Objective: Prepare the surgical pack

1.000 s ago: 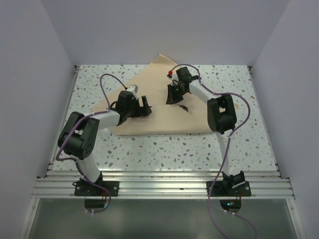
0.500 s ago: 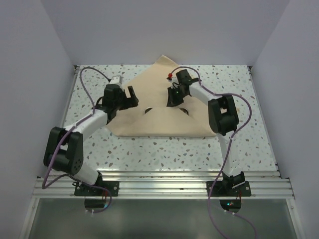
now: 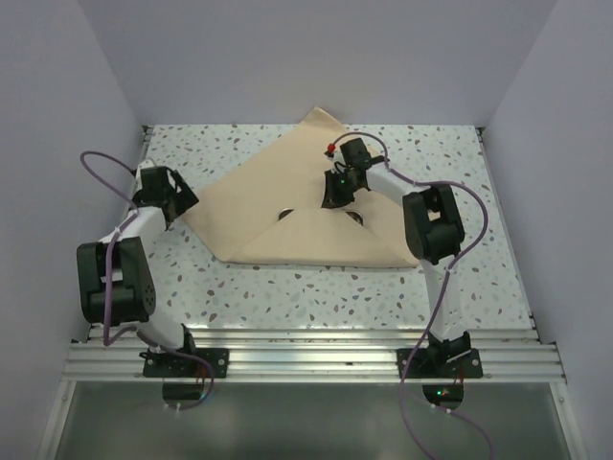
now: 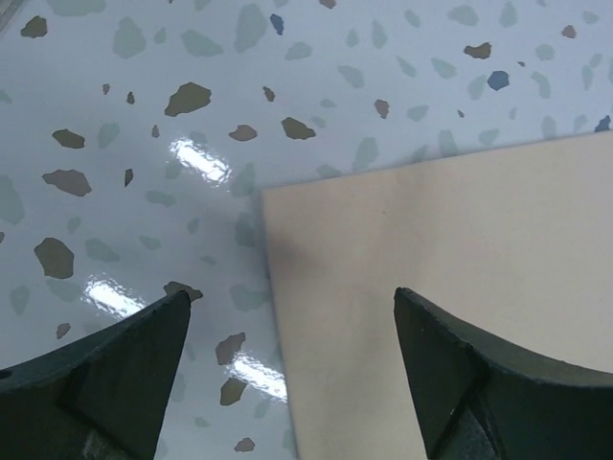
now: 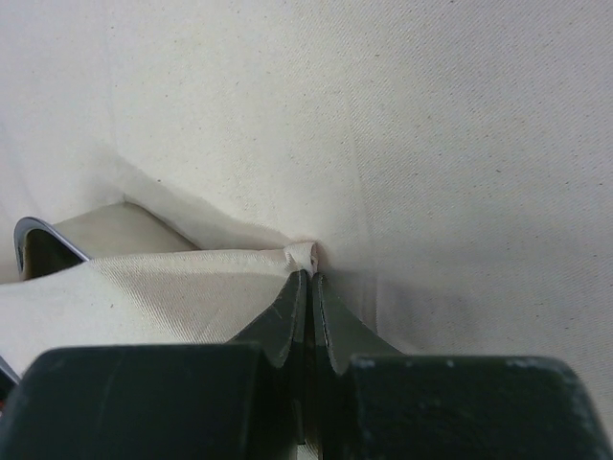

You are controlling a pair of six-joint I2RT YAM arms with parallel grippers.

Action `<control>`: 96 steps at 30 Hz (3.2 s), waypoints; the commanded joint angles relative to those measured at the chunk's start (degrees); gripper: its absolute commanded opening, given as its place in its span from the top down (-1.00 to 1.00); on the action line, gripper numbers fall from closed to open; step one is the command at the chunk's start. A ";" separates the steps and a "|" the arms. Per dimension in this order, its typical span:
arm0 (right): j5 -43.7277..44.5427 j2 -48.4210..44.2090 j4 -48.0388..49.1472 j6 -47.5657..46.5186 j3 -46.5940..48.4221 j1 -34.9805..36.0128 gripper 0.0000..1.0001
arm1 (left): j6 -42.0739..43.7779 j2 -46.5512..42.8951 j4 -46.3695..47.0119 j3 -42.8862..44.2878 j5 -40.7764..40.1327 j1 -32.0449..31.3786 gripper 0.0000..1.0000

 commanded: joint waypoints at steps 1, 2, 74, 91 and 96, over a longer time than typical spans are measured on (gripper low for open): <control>3.32 -0.11 -3.56 -0.24 -2.75 0.70 1.00 | -0.63 1.04 2.52 -0.69 4.81 2.79 -0.81; 3.06 -0.02 -3.29 -0.07 -2.93 0.70 1.00 | -0.37 1.13 2.79 -0.69 4.82 3.58 -0.81; 0.42 4.72 -4.34 0.02 -2.49 0.70 1.00 | -24.00 9.74 11.93 31.37 -11.17 -47.29 1.00; -0.55 5.51 -3.90 0.20 -2.58 0.70 1.00 | -29.11 18.53 23.00 36.83 -14.16 -53.89 1.00; -0.99 5.78 -3.90 0.20 -2.66 0.79 1.00 | -30.42 20.55 26.78 37.62 -13.29 -54.77 1.00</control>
